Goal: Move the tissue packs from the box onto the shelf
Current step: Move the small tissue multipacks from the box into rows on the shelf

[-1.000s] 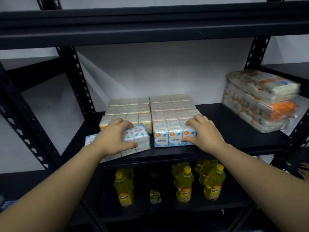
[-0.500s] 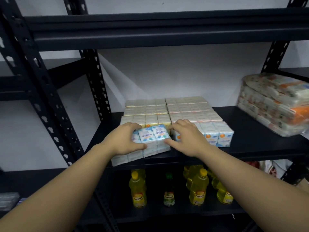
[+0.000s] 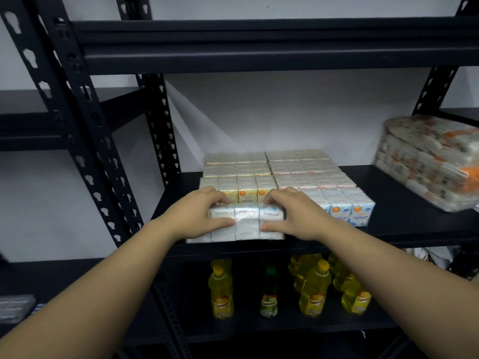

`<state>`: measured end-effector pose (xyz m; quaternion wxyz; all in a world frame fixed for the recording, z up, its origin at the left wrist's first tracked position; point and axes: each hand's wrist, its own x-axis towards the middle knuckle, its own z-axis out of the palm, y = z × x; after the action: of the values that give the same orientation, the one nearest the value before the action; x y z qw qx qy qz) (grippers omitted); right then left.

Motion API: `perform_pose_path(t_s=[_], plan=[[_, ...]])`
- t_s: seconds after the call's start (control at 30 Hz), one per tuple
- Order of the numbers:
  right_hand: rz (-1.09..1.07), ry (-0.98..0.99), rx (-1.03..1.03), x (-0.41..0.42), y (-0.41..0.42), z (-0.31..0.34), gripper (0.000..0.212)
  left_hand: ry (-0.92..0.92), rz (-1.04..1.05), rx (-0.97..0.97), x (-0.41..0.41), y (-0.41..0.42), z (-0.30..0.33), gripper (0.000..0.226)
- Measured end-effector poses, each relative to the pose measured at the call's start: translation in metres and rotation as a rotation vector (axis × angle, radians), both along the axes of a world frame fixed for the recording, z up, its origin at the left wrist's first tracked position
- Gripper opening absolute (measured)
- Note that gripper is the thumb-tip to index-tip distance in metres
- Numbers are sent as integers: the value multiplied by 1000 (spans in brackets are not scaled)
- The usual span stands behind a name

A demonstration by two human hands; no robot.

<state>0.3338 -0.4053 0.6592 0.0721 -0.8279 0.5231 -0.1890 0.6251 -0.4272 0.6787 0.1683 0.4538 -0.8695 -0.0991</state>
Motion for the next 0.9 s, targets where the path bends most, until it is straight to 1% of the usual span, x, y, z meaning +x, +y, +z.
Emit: perform_pose_path(t_s=[0.07, 0.13, 0.17, 0.2, 0.3, 0.4, 0.47, 0.57, 0.7, 0.8, 0.9], plan=[[-38, -54, 44, -4, -2, -1, 52, 19, 12, 29, 9, 3, -3, 73], [-65, -91, 66, -5, -8, -4, 48, -14, 22, 65, 13, 2, -8, 97], [-75, -96, 57, -5, -11, -5, 48, -29, 23, 50, 13, 0, -10, 104], [-87, -93, 40, -4, -13, -6, 51, -32, 25, 21, 12, -4, -12, 107], [-131, -97, 6, -3, -14, -7, 71, -12, 25, -28, 10, -16, -18, 95], [-151, -87, -6, -10, -8, -7, 95, 16, 46, -59, 11, -23, -28, 86], [-186, -24, -43, -19, -7, -8, 106, 43, 52, -84, 11, -24, -34, 79], [-272, 98, -35, -30, -7, -10, 117, 38, 44, -133, 7, -26, -43, 78], [-278, 235, 3, -33, -12, -16, 119, -29, 54, -201, 0, -28, -52, 75], [-262, 248, 9, -33, -15, -17, 116, -35, 71, -200, -3, -32, -54, 74], [-246, 256, -5, -35, -17, -16, 108, -52, 80, -200, -5, -37, -53, 73]])
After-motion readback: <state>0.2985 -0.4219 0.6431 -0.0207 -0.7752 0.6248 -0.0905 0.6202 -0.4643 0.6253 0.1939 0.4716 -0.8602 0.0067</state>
